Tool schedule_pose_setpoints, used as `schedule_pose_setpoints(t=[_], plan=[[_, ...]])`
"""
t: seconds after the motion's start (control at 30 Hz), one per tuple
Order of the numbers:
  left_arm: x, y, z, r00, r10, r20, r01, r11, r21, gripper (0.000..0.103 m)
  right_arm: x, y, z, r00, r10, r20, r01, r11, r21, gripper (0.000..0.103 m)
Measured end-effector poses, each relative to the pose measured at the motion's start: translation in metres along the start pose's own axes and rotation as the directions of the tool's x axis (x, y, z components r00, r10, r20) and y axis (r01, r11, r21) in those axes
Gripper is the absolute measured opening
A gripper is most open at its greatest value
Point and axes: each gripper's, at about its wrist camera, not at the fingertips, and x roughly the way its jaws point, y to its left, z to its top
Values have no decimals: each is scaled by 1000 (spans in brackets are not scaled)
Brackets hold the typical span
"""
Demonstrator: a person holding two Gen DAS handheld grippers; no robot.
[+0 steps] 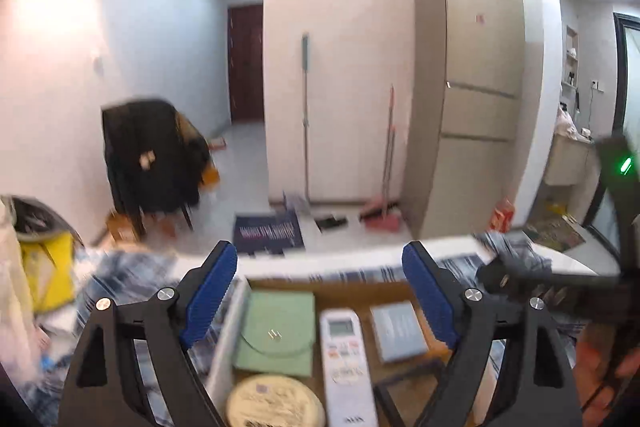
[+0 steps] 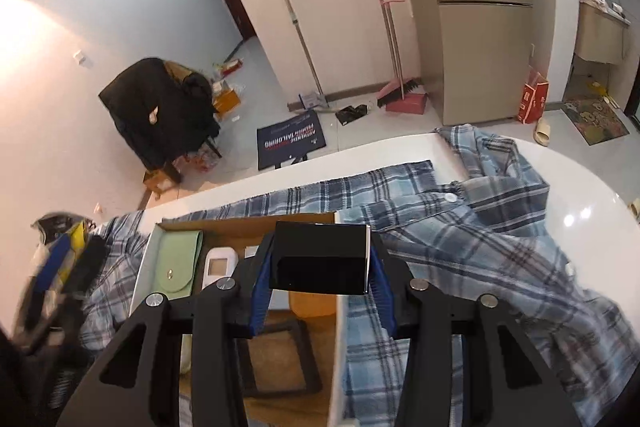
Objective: Organize rigid objects
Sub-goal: 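Lower the remote into the box and open the left tool, then lower the black adapter into the box and open the right tool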
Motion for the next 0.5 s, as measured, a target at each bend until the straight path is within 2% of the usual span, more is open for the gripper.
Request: schedule_pose_setpoints(t=[0.07, 0.13, 0.2, 0.33, 0.5], plan=[[-2, 5, 2, 1000, -17, 11, 17, 999, -27, 91, 11, 6, -5, 1000, 18, -19, -18, 1000, -24, 42], [0, 12, 4, 999, -38, -4, 37, 996, -79, 103, 20, 9, -10, 999, 23, -28, -23, 999, -24, 42], [2, 19, 3, 999, -33, -11, 31, 989, -141, 103, 27, 13, -14, 1000, 15, -26, -16, 999, -29, 42], [2, 14, 7, 1000, -9, -6, 9, 997, -71, 103, 41, 24, -21, 998, -1, -58, -4, 996, -85, 42], [7, 19, 6, 998, -45, -44, 39, 991, -130, 103, 53, 28, -24, 997, -12, -83, 2, 994, -110, 42]])
